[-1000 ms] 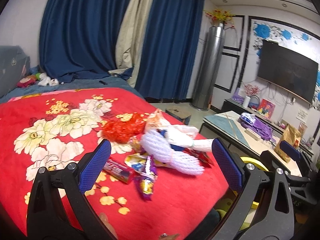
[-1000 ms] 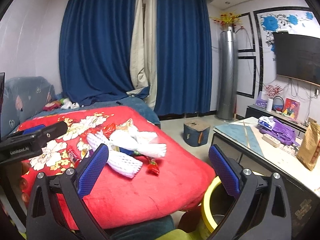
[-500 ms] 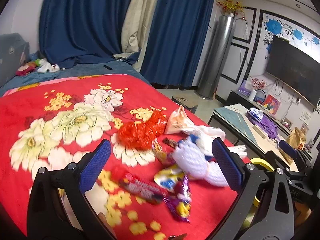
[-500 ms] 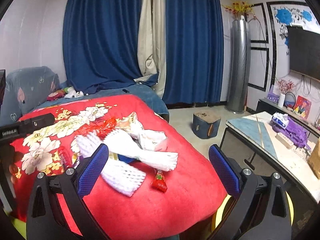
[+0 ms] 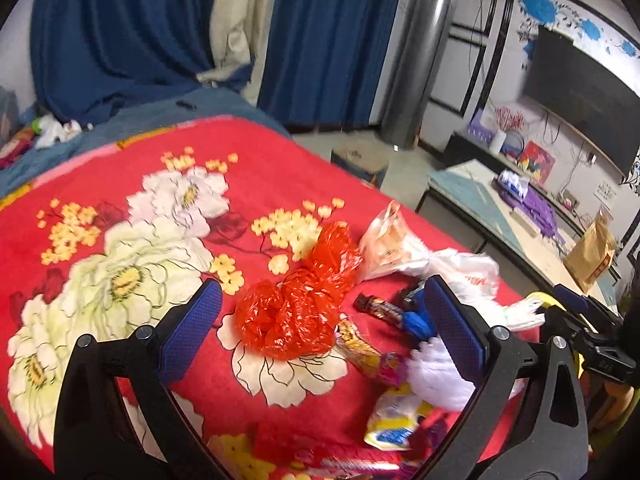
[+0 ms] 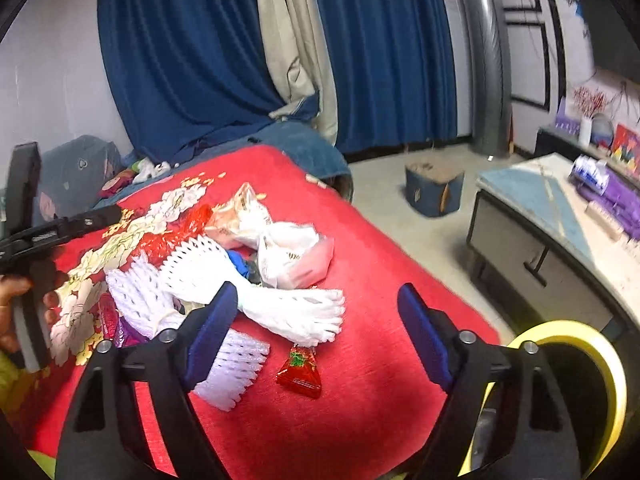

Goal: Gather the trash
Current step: 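Reach the left tool to the red plastic bag and close on it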

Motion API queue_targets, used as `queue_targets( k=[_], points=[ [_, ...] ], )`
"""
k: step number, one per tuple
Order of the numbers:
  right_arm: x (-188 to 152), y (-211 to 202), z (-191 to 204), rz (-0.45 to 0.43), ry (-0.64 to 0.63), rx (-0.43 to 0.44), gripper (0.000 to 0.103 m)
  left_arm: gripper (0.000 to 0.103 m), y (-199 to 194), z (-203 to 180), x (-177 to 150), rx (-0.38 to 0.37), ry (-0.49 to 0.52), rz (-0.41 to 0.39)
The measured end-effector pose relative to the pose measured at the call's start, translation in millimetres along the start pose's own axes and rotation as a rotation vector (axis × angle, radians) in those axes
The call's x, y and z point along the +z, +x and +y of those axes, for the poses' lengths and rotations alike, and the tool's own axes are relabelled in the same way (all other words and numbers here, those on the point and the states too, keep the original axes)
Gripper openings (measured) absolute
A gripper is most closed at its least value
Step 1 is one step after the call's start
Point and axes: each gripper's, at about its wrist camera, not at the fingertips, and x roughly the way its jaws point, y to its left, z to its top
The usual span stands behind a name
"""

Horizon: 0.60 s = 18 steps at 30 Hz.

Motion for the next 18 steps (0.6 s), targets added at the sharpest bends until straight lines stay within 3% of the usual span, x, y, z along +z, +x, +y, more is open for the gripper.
queue_targets(
  k=[4,11,14,18],
  points=[
    [-2,14,-3,0.046,0.024,0.028,0.071,0.092,26,10,3,-0.006,-0.008,0.077],
    [-6,23,-7,0.082,0.064,0.101,0.038,0.092,53,22,3,-0.026,-0.033,0.167],
    [-9,17,-4,0.063,0.033,0.111,0.022,0.075,60,25,0,-0.030,-0.041,0.195],
    [-9,7,-1,0.027,0.000,0.107,0.015,0.051,65,25,-7,-0.045,-0.040,0.221]
  ],
)
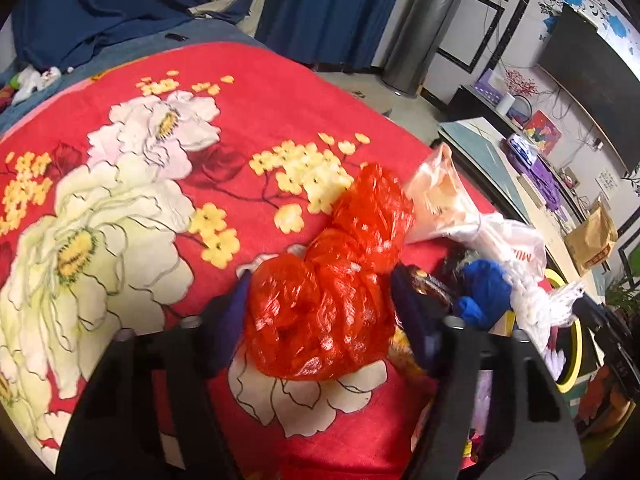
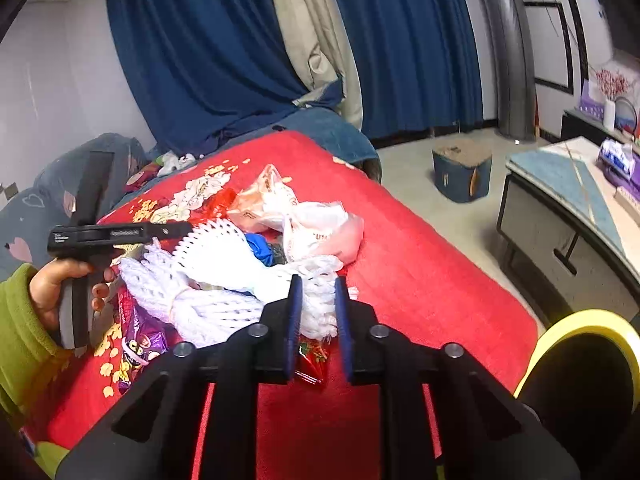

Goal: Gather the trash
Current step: 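Reach the left tool to the red plastic bag and close on it, then carry the red bag with the left tool over the yellow bin and open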

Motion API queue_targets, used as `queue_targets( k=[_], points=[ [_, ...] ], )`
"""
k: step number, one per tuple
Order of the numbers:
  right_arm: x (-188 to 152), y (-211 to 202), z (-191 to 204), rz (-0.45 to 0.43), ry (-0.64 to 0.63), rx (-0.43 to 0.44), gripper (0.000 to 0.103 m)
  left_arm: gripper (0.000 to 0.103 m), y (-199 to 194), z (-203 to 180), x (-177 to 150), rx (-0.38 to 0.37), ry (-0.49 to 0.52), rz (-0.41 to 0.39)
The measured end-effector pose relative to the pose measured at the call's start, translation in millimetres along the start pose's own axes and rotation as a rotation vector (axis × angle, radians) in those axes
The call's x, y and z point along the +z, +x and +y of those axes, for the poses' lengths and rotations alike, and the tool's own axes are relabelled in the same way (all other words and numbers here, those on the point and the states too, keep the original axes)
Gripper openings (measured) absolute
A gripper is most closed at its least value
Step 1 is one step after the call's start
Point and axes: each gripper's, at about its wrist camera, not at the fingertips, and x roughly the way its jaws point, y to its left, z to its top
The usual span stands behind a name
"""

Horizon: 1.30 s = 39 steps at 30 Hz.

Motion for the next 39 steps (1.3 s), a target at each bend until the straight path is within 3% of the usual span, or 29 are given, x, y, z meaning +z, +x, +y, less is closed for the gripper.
queue_targets(
  k=[4,9,21,27,39],
  points=[
    [0,-10,4,-0.036,-0.024,0.004,0.012,0.029,-1,0,-5,-0.031,0.001,-0.006],
    [3,-22,9,-0.078,-0.037,-0.005,0.006,0.020,-21,-4,-8,-0.036,0.015,-0.073],
    [11,-56,3,-0.186,-0.025,-0.032,0.005,0.019,-104,-37,-7,-0.076,0.013,-0.303],
    [11,-77,-6,-0.226,-0.027,-0.064,0.005,0.019,-116,-73,-12,-0.133,0.048,-0.328],
    [-5,-128,-47,-0.246,0.032,-0.192,0.005,0.019,-101,-149,-27,-0.255,0.145,-0.290]
  ],
)
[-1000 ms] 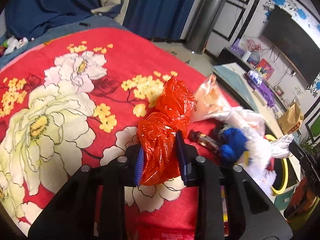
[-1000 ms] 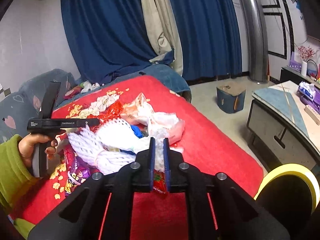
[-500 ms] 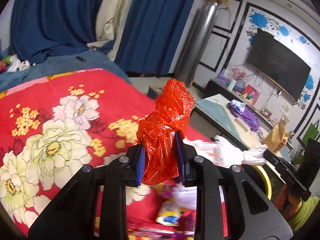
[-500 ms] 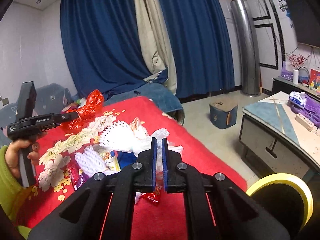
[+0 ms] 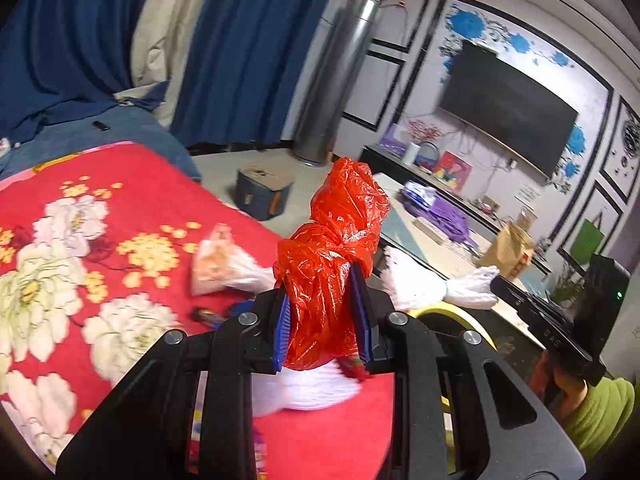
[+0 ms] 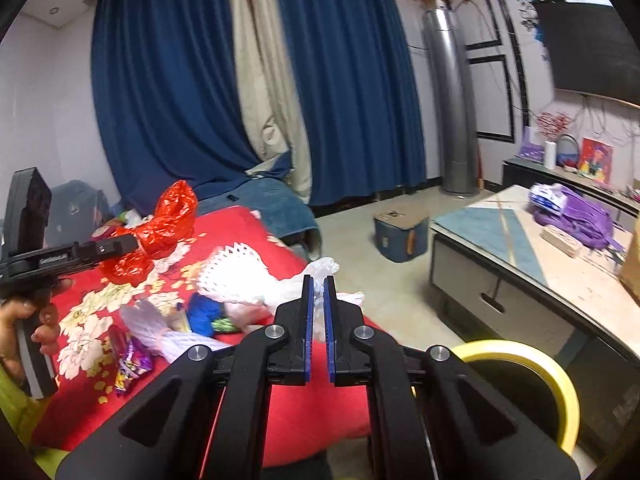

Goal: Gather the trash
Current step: 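Carry the red bag with the left tool over the yellow bin and open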

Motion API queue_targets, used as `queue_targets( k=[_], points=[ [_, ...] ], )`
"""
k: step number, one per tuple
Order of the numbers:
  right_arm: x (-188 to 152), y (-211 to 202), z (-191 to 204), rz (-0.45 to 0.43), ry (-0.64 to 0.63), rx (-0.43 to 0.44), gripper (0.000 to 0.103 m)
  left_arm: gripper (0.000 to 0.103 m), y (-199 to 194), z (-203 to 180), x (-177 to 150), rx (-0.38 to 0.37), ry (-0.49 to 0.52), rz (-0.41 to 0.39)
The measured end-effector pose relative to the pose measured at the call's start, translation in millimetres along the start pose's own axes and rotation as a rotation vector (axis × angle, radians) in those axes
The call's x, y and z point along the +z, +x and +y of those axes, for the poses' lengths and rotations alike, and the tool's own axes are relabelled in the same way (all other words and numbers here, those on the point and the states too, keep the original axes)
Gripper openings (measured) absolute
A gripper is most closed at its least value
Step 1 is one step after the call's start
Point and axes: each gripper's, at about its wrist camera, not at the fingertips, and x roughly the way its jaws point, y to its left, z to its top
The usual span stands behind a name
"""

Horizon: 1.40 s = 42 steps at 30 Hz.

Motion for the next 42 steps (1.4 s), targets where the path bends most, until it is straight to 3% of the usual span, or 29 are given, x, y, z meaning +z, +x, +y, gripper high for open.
queue_targets(
  k=[16,28,42],
  points=[
    [-20,-53,-79,0.001,0.082,-0.212,0.005,0.020,65,-97,-33,-0.145,0.122,0.120],
    [-47,-71,-125,0.075,0.127,-0.424,0.005,0.020,123,-154,-69,-0.235,0.163,0.229],
    [-74,-53,-163,0.188,0.212,-0.484,0.006,0.021,181,-187,-115,-0.251,0.213,0.383]
  ],
)
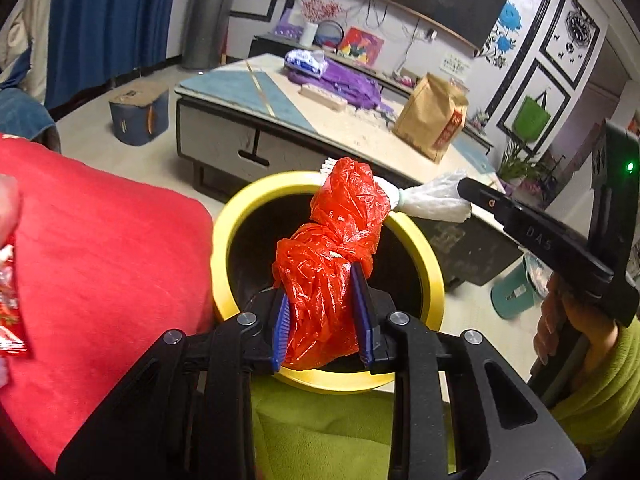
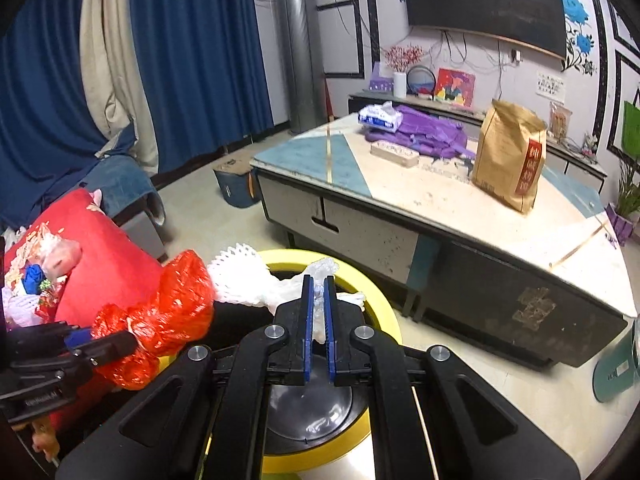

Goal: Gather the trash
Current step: 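Carry the red bag with the left tool over the yellow bin and open, then withdraw the left tool from the bin back toward the bedspread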

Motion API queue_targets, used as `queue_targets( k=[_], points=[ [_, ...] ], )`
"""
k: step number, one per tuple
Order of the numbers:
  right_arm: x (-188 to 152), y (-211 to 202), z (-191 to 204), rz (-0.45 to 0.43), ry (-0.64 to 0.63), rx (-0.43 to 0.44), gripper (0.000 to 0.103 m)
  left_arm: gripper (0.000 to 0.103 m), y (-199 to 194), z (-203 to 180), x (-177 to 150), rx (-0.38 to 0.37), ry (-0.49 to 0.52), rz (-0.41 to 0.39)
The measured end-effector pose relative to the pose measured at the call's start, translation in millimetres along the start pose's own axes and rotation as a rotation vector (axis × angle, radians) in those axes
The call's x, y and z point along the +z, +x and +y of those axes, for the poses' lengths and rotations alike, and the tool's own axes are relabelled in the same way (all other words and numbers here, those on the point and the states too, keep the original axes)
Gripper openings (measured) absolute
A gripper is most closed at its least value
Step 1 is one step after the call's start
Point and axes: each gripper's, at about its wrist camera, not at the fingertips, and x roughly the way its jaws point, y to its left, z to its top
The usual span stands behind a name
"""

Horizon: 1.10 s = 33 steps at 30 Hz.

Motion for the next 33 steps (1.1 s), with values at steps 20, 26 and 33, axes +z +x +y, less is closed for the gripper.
queue_targets(
  k=[20,26,33],
  points=[
    [-5,10,-9,0.028,0.067,0.041,0.048,0.077,22,2,-9,-0.027,-0.042,0.039],
    [0,-3,-2,-0.030,0.047,0.067,0.058,0.092,-6,6,-8,0.013,-0.053,-0.044],
    [4,-23,17,-0.096,0.001,0.116,0.067,0.092,-47,16,-2,0.112,-0.077,-0.162]
  ],
)
